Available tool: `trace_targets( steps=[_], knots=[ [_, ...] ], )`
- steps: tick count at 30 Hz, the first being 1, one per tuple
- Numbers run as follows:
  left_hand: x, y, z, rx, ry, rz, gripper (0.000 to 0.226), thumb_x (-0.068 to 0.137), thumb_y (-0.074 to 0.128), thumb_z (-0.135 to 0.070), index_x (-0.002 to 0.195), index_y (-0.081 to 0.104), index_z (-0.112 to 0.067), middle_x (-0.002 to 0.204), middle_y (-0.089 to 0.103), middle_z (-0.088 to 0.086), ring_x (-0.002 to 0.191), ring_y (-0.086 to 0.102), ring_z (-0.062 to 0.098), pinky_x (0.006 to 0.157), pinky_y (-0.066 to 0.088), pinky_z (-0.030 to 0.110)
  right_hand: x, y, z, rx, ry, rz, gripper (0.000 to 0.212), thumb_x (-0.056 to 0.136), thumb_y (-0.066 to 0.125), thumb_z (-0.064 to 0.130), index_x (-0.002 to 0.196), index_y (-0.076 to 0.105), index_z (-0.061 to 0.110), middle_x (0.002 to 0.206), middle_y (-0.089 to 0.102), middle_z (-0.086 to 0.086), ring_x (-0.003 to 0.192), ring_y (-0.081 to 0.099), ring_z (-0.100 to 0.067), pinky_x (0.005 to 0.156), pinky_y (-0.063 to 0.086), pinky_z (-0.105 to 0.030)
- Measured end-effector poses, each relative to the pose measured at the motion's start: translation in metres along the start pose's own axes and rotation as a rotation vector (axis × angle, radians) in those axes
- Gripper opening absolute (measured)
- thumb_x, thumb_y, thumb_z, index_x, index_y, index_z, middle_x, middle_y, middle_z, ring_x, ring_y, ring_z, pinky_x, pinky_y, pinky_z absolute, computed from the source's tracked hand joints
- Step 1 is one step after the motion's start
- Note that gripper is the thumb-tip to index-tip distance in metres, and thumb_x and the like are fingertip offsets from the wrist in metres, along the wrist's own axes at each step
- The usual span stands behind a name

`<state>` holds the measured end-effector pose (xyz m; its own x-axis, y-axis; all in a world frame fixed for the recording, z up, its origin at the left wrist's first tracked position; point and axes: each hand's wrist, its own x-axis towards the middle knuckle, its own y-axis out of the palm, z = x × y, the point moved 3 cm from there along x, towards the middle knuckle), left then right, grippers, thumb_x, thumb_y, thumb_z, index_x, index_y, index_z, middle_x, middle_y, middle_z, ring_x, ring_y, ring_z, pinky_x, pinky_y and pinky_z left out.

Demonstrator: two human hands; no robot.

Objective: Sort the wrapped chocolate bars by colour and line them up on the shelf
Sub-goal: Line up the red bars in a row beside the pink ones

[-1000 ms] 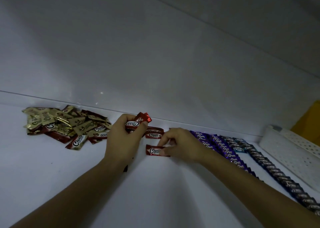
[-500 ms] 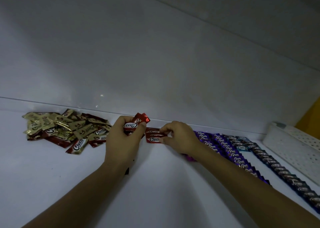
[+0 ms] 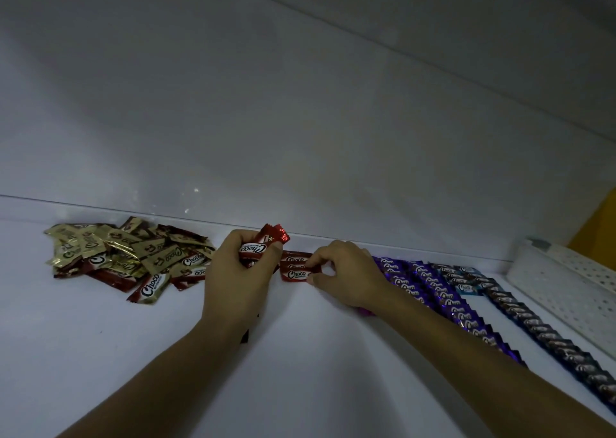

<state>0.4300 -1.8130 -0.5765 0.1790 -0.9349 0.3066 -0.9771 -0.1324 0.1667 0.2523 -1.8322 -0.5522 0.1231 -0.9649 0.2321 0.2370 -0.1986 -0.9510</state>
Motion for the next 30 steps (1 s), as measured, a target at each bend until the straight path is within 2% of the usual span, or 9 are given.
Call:
trace_targets(
  steps=[8, 12, 14, 15, 18, 22, 25, 28, 30],
  knots=[
    [0.000, 0.000, 0.000, 0.032, 0.020, 0.020, 0.010, 0.087, 0.068, -0.019, 0.087, 0.060, -0.024, 0.076, 0.066, -0.007, 0.064, 0.062, -0.006, 0.051, 0.043, 0.005, 0.002, -0.002, 0.001, 0.035, 0.016, 0.021, 0.020, 0.081, 0.071, 0.033, 0.100, 0.071, 0.024, 0.098, 0.062, 0.005, 0.092, 0.054, -0.013, 0.086, 0.043, -0.031],
    [-0.006, 0.005, -0.005, 0.147, 0.128, 0.119, 0.012, 0.086, 0.069, -0.017, 0.094, 0.062, -0.022, 0.080, 0.068, -0.009, 0.071, 0.064, -0.003, 0.061, 0.049, 0.013, -0.006, -0.022, 0.019, 0.751, 0.120, 0.010, 0.038, 0.083, 0.061, 0.047, 0.089, 0.074, 0.011, 0.080, 0.072, 0.007, 0.074, 0.065, -0.002, 0.067, 0.050, -0.014],
    [-0.012, 0.009, -0.009, 0.221, 0.199, 0.192, 0.016, 0.083, 0.070, -0.018, 0.095, 0.062, -0.026, 0.081, 0.069, -0.013, 0.073, 0.064, -0.002, 0.064, 0.050, 0.017, -0.011, -0.032, 0.028, 0.924, 0.104, 0.091, 0.046, 0.079, 0.060, 0.053, 0.089, 0.074, 0.011, 0.080, 0.074, 0.002, 0.073, 0.068, -0.002, 0.061, 0.047, -0.008],
    [-0.015, 0.011, -0.010, 0.244, 0.224, 0.217, 0.018, 0.082, 0.070, -0.019, 0.095, 0.062, -0.028, 0.080, 0.068, -0.015, 0.074, 0.064, -0.003, 0.064, 0.050, 0.017, -0.014, -0.034, 0.031, 0.964, 0.064, 0.121, 0.038, 0.081, 0.065, 0.044, 0.090, 0.074, 0.008, 0.082, 0.074, -0.001, 0.075, 0.068, -0.005, 0.062, 0.048, -0.010],
    [-0.018, 0.013, -0.012, 0.284, 0.253, 0.253, 0.023, 0.080, 0.071, -0.020, 0.096, 0.060, -0.032, 0.082, 0.068, -0.018, 0.077, 0.063, -0.005, 0.065, 0.049, 0.016, -0.020, -0.041, 0.036, 0.982, 0.032, 0.055, 0.011, 0.086, 0.066, 0.010, 0.090, 0.070, 0.001, 0.081, 0.072, -0.005, 0.074, 0.068, -0.010, 0.068, 0.051, -0.018],
    [-0.018, 0.012, -0.013, 0.350, 0.292, 0.263, 0.026, 0.081, 0.067, -0.024, 0.104, 0.056, -0.031, 0.083, 0.067, -0.017, 0.077, 0.063, -0.004, 0.062, 0.047, 0.012, -0.027, -0.047, 0.038, 0.779, -0.006, -0.124, 0.017, 0.080, 0.072, 0.029, 0.087, 0.069, 0.014, 0.087, 0.070, 0.003, 0.083, 0.064, -0.006, 0.071, 0.044, -0.012],
    [-0.019, 0.013, -0.013, 0.413, 0.295, 0.281, 0.048, 0.081, 0.068, -0.021, 0.124, 0.046, -0.029, 0.080, 0.066, -0.016, 0.070, 0.065, 0.002, 0.064, 0.054, 0.026, -0.031, -0.044, 0.047, 0.468, -0.095, -0.071, 0.034, 0.069, 0.080, 0.041, 0.094, 0.060, 0.029, 0.099, 0.065, 0.013, 0.098, 0.057, -0.001, 0.075, 0.039, -0.009],
    [-0.019, 0.014, -0.012, 0.439, 0.272, 0.293, 0.077, 0.081, 0.067, -0.018, 0.143, 0.025, -0.033, 0.072, 0.064, -0.011, 0.063, 0.063, 0.006, 0.060, 0.053, 0.029, -0.030, -0.041, 0.052, 0.533, -0.099, 0.000, 0.028, 0.073, 0.080, 0.029, 0.095, 0.064, 0.022, 0.094, 0.068, 0.009, 0.088, 0.061, 0.001, 0.069, 0.041, -0.009],
    [-0.020, 0.014, -0.012, 0.437, 0.276, 0.316, 0.085, 0.083, 0.068, -0.021, 0.148, 0.015, -0.035, 0.078, 0.067, -0.010, 0.066, 0.064, 0.007, 0.061, 0.053, 0.028, -0.029, -0.041, 0.056, 0.597, -0.100, 0.009, 0.012, 0.079, 0.075, 0.019, 0.086, 0.067, 0.013, 0.084, 0.072, 0.000, 0.078, 0.067, -0.008, 0.067, 0.048, -0.020]
  ],
)
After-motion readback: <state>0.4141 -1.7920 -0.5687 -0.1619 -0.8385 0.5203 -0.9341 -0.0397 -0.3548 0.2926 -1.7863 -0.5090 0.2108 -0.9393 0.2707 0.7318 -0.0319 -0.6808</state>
